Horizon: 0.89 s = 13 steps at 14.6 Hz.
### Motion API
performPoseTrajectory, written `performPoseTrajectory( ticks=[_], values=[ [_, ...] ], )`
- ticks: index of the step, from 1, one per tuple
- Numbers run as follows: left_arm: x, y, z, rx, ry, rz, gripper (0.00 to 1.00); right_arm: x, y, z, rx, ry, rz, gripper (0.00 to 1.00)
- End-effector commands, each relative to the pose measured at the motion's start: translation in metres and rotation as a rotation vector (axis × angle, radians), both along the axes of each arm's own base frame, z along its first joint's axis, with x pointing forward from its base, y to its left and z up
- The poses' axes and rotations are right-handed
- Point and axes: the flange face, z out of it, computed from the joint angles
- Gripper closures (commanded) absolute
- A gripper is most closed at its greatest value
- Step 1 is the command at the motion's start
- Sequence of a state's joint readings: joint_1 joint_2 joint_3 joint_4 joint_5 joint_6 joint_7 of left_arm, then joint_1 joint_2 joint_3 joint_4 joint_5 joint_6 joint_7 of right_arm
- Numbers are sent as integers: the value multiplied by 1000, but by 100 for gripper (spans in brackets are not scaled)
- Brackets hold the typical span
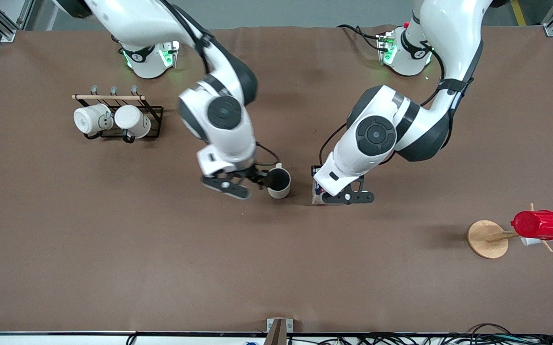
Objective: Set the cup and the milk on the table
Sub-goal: 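Set the mug down with the right gripper while the left gripper carries milk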
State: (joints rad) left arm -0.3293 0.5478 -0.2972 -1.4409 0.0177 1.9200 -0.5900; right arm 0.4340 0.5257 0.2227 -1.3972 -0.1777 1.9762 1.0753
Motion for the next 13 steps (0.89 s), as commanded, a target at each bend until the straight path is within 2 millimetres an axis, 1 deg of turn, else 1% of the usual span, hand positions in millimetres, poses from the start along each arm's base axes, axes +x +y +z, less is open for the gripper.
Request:
performPoseTrajectory(
  ticks=[1,2,3,4,5,6,7,9,11,13],
  values=[
    [-4,-15,-8,7,2,18,70,11,-96,71,-53,-15,3,0],
    [-8,-24,-10,3,-3,28,70,18,-133,94,-61,-23,-19,0],
    [-9,-28,-12,0,-6,51,70,24,-166,111,-65,-26,-19,0],
    [-12,-35,-19,2,-5,67,71,25,-199,129,-79,-21,5,0],
    [-14,-41,-20,-5,-12,78,71,24,-225,143,-94,-16,31,0],
    [-14,-45,-25,-10,-15,97,70,24,-251,153,-105,-4,52,0],
    [-17,-51,-29,-15,-18,106,70,20,-271,163,-99,19,110,0],
    [-18,-56,-36,-20,-19,125,70,13,-336,186,-72,42,149,0],
    [-23,-63,-38,-15,-19,118,70,2,-384,197,-43,78,219,0],
    [-23,-63,-39,-12,-17,127,68,-11,-415,209,-29,100,220,0]
  ],
)
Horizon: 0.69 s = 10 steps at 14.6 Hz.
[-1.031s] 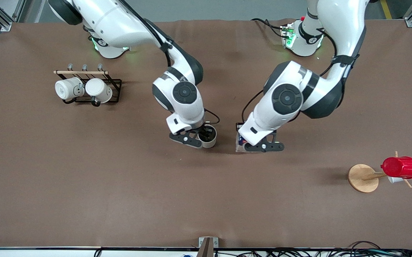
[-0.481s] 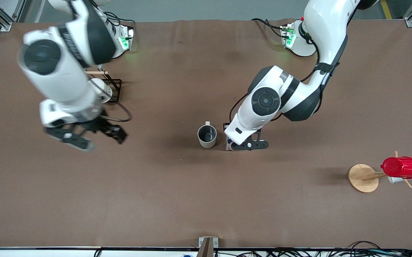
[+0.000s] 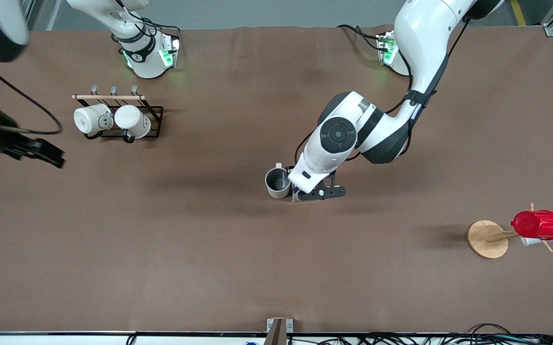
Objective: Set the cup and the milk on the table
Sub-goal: 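Set the mug down with the right gripper while the left gripper carries milk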
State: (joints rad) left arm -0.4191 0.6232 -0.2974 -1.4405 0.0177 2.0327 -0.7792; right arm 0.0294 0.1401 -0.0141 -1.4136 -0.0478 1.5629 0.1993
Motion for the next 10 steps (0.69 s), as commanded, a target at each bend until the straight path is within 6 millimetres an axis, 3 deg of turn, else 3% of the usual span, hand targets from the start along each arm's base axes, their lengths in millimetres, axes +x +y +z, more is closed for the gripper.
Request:
performPoseTrajectory(
  ticks=[1,2,3,5,6,8,10],
  values=[
    [-1,-6,3,7,-18,10,56,-24,-28,6,49,44,15,0],
    [0,-6,2,10,-19,10,25,-27,-43,7,65,50,5,0],
    [1,-5,3,9,-20,10,0,-29,-50,8,69,45,1,0],
    [3,-3,9,5,-28,12,0,-30,-60,9,78,45,-3,0],
    [6,2,14,5,-37,17,0,-36,-55,11,83,53,22,0],
    [22,15,55,-7,-101,21,0,-45,-46,8,80,43,39,0],
    [39,43,86,40,-156,-33,0,-45,-49,6,79,35,33,0]
  ],
)
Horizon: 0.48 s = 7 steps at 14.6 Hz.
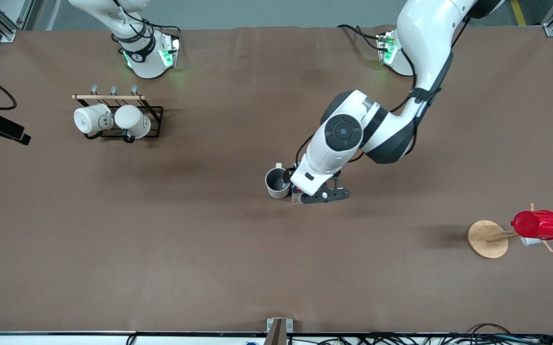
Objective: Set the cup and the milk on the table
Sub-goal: 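Place the milk carton beside the mug and open the left gripper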
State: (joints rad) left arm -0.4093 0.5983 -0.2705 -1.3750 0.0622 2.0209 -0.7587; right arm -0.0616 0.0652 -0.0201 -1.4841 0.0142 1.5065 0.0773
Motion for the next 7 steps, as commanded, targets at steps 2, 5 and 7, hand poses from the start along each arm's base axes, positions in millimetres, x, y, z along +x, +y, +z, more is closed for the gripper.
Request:
performPoseTrajectory(
  ticks=[2,5,7],
  values=[
    [29,58,69,44,-93,-46,0,-14,-1,2,13,-15,8,0],
    [42,113,114,56,-120,-17,0,-14,1,7,14,-23,10,0],
    [57,175,143,67,-138,33,0,-14,3,7,14,-23,13,0]
  ],
)
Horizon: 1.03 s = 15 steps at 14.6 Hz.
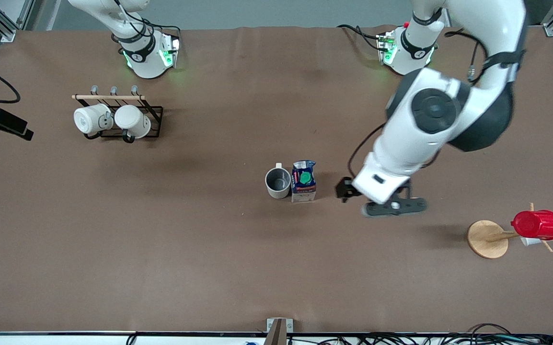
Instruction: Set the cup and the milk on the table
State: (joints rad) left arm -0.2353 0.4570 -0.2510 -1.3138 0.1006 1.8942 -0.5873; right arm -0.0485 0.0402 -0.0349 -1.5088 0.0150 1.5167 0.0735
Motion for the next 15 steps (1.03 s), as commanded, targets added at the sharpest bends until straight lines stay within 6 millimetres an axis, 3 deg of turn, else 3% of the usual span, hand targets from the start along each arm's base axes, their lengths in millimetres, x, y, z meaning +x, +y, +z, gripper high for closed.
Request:
performPoseTrajectory(
  ticks=[1,4,6,9,11,15],
  values=[
    [6,70,41,35,-29,25,0,-7,3,4,14,-12,13,0],
    [0,131,70,108,-1,65,0,-7,3,4,14,-12,13,0],
    [-8,161,85,137,19,17,0,-7,2,4,14,-11,37,0],
    [-36,167,109,160,38,-15,0,-7,2,4,14,-10,70,0],
    [-65,172,110,171,60,-42,0,-7,2,4,14,-10,70,0],
    [-111,213,119,121,82,-93,0,-7,1,4,14,-10,68,0]
  ],
)
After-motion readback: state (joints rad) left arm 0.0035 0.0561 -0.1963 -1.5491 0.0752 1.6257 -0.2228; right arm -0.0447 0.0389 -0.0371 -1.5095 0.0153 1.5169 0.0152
